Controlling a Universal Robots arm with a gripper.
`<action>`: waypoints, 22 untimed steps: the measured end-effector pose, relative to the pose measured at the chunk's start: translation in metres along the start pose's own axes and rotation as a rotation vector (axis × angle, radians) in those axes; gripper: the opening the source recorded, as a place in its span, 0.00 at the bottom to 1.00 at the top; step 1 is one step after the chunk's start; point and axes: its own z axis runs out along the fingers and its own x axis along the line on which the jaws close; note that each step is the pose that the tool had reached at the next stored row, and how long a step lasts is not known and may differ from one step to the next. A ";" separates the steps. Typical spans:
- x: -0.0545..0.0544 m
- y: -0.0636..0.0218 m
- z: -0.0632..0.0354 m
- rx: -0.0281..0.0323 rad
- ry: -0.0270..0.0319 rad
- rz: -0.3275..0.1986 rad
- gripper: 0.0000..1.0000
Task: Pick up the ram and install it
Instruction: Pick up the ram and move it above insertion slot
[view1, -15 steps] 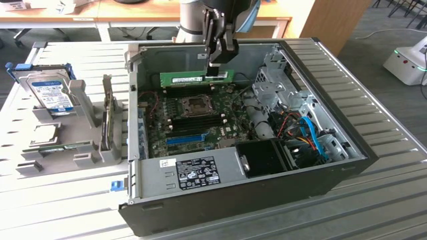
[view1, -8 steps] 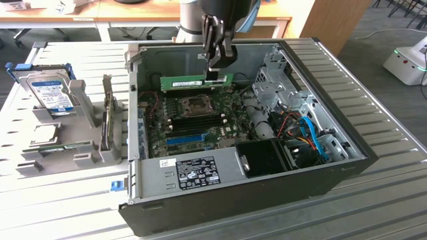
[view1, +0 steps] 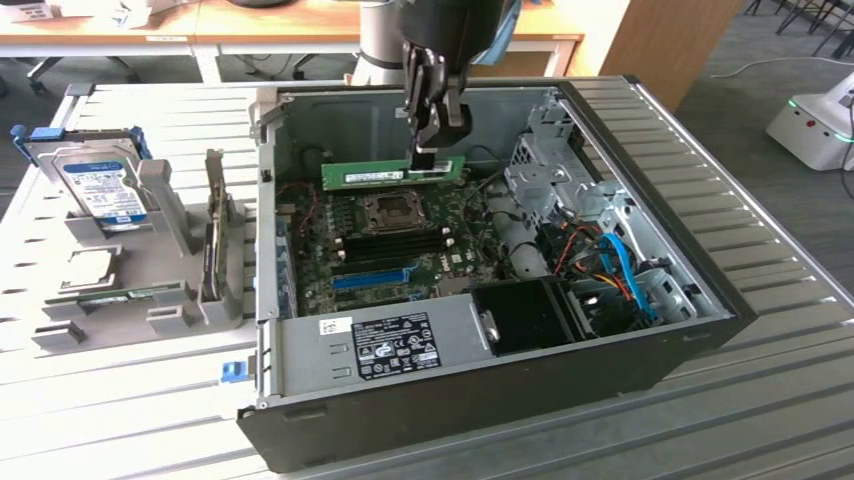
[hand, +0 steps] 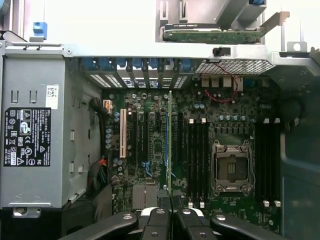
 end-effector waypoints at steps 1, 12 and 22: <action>0.000 -0.0001 0.0013 0.0000 -0.0001 0.000 0.12; 0.000 -0.0009 0.0106 -0.0001 0.0001 0.000 0.12; 0.000 -0.0106 0.0115 0.0001 -0.0003 0.000 0.12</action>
